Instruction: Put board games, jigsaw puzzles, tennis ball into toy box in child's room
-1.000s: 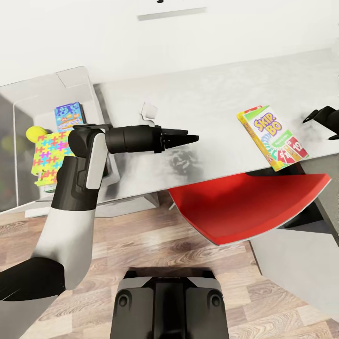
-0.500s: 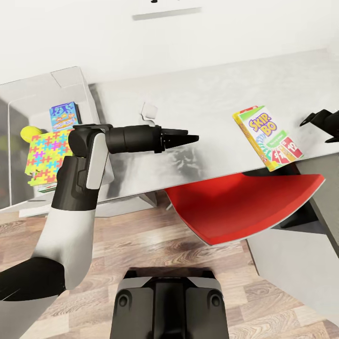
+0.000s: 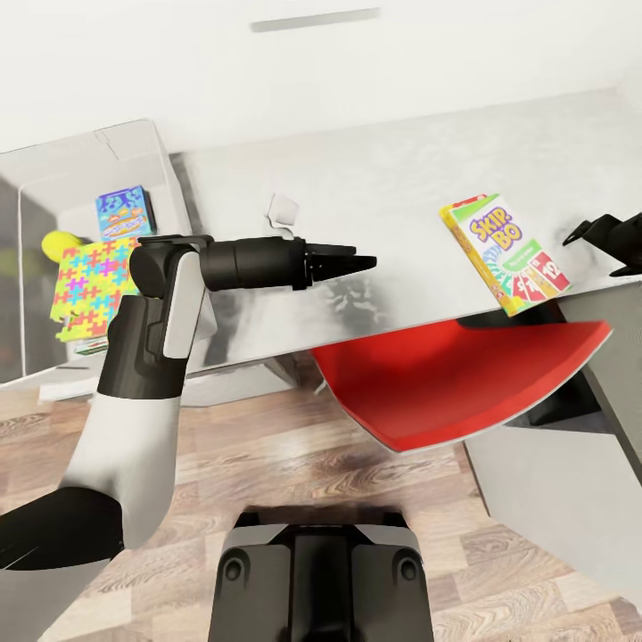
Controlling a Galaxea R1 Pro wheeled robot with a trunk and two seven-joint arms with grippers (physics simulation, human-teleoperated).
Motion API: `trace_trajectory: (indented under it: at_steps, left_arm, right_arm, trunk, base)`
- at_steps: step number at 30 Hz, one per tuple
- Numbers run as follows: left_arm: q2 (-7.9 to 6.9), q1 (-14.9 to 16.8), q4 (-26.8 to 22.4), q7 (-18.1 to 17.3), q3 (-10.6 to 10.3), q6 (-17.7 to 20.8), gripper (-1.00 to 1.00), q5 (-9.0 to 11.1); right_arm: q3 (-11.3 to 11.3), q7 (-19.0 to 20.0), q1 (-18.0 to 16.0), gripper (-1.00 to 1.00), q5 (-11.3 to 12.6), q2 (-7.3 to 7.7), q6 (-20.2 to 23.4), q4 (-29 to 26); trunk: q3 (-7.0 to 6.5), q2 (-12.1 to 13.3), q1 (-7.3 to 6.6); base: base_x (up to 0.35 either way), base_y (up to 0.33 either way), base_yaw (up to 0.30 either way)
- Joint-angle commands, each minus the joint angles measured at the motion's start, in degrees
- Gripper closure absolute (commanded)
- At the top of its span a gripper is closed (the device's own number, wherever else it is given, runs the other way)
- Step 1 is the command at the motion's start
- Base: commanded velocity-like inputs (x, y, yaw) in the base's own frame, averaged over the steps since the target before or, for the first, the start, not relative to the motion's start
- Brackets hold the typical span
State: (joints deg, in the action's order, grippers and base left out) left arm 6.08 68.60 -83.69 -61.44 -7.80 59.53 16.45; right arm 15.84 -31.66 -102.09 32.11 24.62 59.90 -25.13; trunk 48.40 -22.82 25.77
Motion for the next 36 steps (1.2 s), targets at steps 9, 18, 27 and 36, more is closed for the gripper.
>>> trace_trajectory:
  at_steps: [9,18,27,36]
  left_arm:
    - [0.07,0.04,0.02,-0.17,0.00,0.24,-1.00,-0.03]
    - [0.00,0.04,0.02,-0.17,0.00,0.24,-1.00,-0.02]
    - [-0.03,0.03,0.02,-0.17,-0.02,0.24,-1.00,-0.11]
    - [-0.02,-0.02,0.02,-0.17,-0.02,0.24,-1.00,-0.10]
  right_arm:
    - [0.15,-0.59,-0.04,-1.00,0.58,-0.01,0.10,0.13]
    - [0.15,-0.59,-0.04,-1.00,0.51,-0.28,0.10,1.41]
    - [0.15,-0.61,-0.04,-1.00,0.51,-0.62,0.10,1.65]
    - [0.15,-0.72,-0.04,-1.00,0.50,-0.70,0.10,2.39]
  trunk:
    - [0.07,-0.10,0.01]
    - [0.07,-0.10,0.01]
    - [0.07,-0.10,0.01]
    - [0.07,-0.10,0.01]
  base:
    - [-0.131,0.000,0.000]
    - [-0.013,0.000,0.000]
    - [-0.086,0.099,0.000]
    - [-0.042,0.025,0.000]
